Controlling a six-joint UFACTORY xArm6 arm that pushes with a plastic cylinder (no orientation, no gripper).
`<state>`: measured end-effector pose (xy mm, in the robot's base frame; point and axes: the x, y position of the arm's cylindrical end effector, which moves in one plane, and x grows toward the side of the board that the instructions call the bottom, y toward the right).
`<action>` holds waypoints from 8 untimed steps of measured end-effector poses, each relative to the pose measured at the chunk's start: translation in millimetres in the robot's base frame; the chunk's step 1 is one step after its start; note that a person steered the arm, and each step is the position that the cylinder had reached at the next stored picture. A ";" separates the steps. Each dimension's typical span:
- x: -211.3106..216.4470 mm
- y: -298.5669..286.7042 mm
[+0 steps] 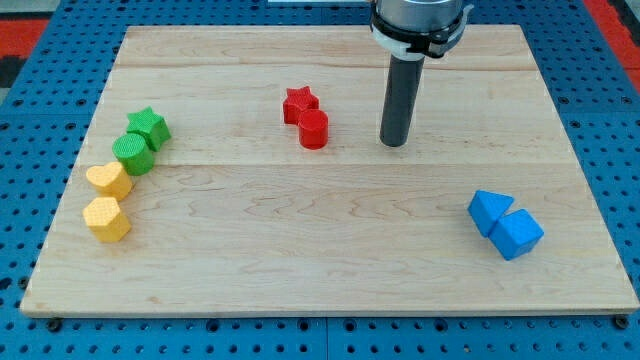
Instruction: Separate the red star and red circle
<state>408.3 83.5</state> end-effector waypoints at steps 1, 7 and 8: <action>-3.2 0.0; 30.6 -193.9; 30.6 -212.6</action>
<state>438.9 -129.1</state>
